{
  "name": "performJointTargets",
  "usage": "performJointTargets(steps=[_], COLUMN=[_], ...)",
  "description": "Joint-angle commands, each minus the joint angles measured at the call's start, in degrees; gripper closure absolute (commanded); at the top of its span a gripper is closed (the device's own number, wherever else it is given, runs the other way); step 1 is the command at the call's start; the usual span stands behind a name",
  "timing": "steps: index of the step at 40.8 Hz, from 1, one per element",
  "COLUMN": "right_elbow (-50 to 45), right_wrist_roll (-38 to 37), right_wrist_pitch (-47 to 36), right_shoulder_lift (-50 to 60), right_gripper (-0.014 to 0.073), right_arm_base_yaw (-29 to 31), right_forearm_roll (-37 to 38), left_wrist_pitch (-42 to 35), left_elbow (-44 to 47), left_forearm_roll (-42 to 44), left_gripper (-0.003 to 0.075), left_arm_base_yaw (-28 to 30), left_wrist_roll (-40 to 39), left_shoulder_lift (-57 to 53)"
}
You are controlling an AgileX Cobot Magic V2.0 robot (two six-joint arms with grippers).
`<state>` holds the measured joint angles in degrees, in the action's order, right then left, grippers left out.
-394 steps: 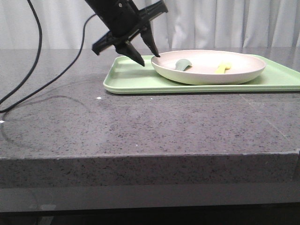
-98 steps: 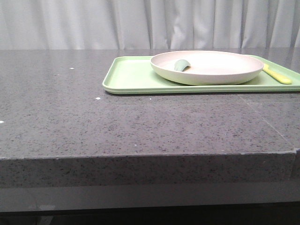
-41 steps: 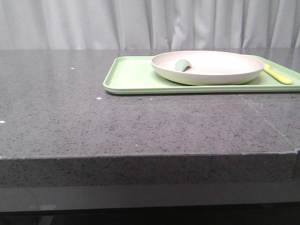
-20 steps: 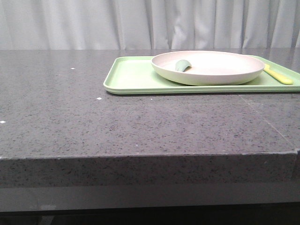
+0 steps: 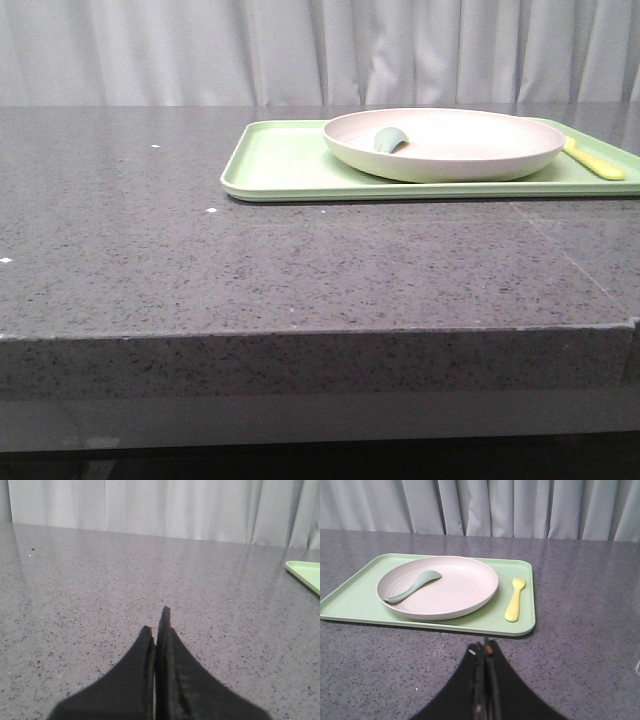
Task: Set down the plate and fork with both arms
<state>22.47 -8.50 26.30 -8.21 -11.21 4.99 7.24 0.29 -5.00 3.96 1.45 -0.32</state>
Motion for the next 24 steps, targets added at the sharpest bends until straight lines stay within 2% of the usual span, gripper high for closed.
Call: performJointTargets(steps=[1, 24], right_elbow=[1.5, 1.5], right_wrist_roll=[0.4, 0.4], right_wrist_pitch=[-4.9, -4.9], right_shoulder_lift=[-0.6, -0.6], right_gripper=[0.0661, 0.0661], right_arm_base_yaw=[0.0, 0.0], right_forearm_roll=[0.8, 0.8], left_wrist_pitch=[-7.2, -7.7], left_elbow=[0.3, 0.2], left_forearm_roll=[-0.1, 0.7], left_gripper=[0.0738, 0.0738], left_arm_base_yaw=[0.1, 0.1], left_wrist_roll=[-0.2, -0.2], left_shoulder_lift=[-1.2, -1.2])
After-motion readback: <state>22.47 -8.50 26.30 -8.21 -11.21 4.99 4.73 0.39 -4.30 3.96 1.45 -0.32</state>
